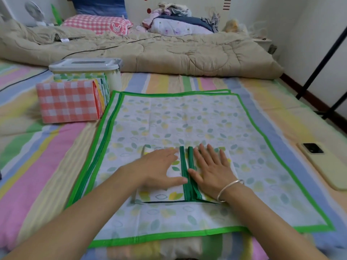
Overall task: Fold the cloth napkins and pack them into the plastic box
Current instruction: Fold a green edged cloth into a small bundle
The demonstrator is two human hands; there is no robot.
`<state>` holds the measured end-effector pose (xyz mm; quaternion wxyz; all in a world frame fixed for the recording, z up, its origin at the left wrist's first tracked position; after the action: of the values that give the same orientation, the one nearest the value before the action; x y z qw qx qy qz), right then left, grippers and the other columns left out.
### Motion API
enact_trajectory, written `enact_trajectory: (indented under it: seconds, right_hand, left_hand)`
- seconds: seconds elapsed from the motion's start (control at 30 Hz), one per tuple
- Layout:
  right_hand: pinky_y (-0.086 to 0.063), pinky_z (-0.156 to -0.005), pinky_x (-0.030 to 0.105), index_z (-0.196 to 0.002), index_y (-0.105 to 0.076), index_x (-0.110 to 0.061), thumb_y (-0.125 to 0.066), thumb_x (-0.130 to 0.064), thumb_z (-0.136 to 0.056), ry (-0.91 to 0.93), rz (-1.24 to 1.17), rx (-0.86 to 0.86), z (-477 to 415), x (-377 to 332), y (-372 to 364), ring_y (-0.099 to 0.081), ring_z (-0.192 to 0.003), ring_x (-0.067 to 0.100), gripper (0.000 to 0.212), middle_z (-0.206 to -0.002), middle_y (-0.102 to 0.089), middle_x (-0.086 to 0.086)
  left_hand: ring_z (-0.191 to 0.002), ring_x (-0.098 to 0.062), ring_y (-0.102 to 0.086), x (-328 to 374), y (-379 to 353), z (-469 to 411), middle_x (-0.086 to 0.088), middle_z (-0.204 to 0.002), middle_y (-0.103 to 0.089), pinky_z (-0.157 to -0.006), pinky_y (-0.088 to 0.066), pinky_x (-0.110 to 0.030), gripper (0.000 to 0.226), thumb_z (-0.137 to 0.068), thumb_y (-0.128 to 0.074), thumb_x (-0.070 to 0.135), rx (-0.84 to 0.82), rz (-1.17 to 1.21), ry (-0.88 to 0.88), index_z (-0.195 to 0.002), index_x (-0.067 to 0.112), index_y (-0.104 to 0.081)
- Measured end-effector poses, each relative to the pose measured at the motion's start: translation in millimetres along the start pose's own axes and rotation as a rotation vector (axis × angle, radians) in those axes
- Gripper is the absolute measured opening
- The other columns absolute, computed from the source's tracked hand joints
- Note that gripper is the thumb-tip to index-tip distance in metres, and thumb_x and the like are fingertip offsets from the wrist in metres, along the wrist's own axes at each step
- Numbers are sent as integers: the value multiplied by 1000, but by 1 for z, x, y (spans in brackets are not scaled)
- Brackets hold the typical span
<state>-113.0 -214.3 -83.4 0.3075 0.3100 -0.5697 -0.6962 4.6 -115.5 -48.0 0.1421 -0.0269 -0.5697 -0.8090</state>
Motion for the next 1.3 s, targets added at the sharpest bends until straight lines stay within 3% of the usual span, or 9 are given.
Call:
enact_trajectory:
  seconds: [0.17,0.3,0.47,0.63,0.77,0.9,1.0,1.13,1.3]
  right_hand:
    - [18,-118,45,-154,14,-25,41,-81,-48,29,-11,45,1,-1,-2,26,-145,16,123,-161,20,-3]
    - [13,-120,40,-156,-3,-28,1,-79,-70,57,-117,127,5,1,7,19,-148,14,100,-163,5,-7]
    - [-30,-111,41,-141,-47,-22,-50,-60,-87,-129,-263,486,28,35,50,-34,-138,27,66,-146,-46,4]
    - [-47,-74,33,-127,-46,-25,-49,-59,-91,-493,-254,158,57,81,40,-62,-96,22,50,-108,-65,-4]
    - [-49,-67,32,-127,-52,-22,-66,-41,-88,-417,-815,165,65,73,32,-64,-83,16,46,-91,-66,1]
    - [-54,-90,43,-128,-52,-33,-74,-30,-79,-242,-1344,305,83,37,39,-65,-102,15,54,-113,-65,3]
    - [-53,-88,21,-135,-35,-47,-77,-17,-81,-62,-1235,391,93,-8,39,-52,-116,-8,74,-135,-46,-22]
    - [-44,-102,22,-145,-3,-61,-59,0,-87,42,-882,557,89,-52,41,-29,-131,-16,102,-139,-13,-51]
    - [-27,-114,21,-149,5,-53,-20,-9,-86,218,-544,500,79,-99,31,-15,-149,9,81,-161,-5,-22]
  left_hand:
    - [-152,-23,-1,22,-4,-9,-3,-166,-3,-122,-11,-51,108,-75,-37,91,-5,-63,46,-157,38,9]
    - [-151,-29,7,23,-18,-11,-10,-165,7,-120,-6,-60,114,-70,-30,97,-19,-220,44,-154,39,21]
    - [-151,-32,9,21,-22,-12,-11,-165,11,-119,-6,-61,113,-68,-26,99,-8,-291,47,-152,41,23]
    - [-152,-31,8,20,-23,-12,-9,-165,12,-120,-7,-60,113,-68,-26,99,10,-286,45,-152,42,23]
    - [-152,-29,10,20,-23,-9,-5,-165,16,-120,-5,-59,113,-68,-26,98,35,-265,39,-153,41,22]
    - [-152,-30,10,19,-25,-9,-3,-166,18,-120,-4,-58,114,-66,-16,100,49,-277,37,-153,37,23]
    - [-152,-29,11,19,-28,-8,-2,-166,18,-121,-3,-56,119,-58,5,99,75,-289,26,-155,32,22]
    - [-152,-25,14,14,-35,-7,1,-166,17,-121,2,-54,113,-60,30,85,124,-165,31,-157,28,18]
    - [-153,-25,-8,24,-11,41,-10,-162,-20,-114,-11,-25,57,-106,-18,36,129,212,267,-156,8,-16]
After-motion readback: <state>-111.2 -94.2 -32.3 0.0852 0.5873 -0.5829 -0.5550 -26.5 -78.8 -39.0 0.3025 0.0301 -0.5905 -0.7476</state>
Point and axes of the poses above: each hand's wrist, its own z-axis away from the middle knuckle, its own y-axis out of the back of the hand, x = y × z, the point moved 7 cm from there along -z, towards the middle knuckle
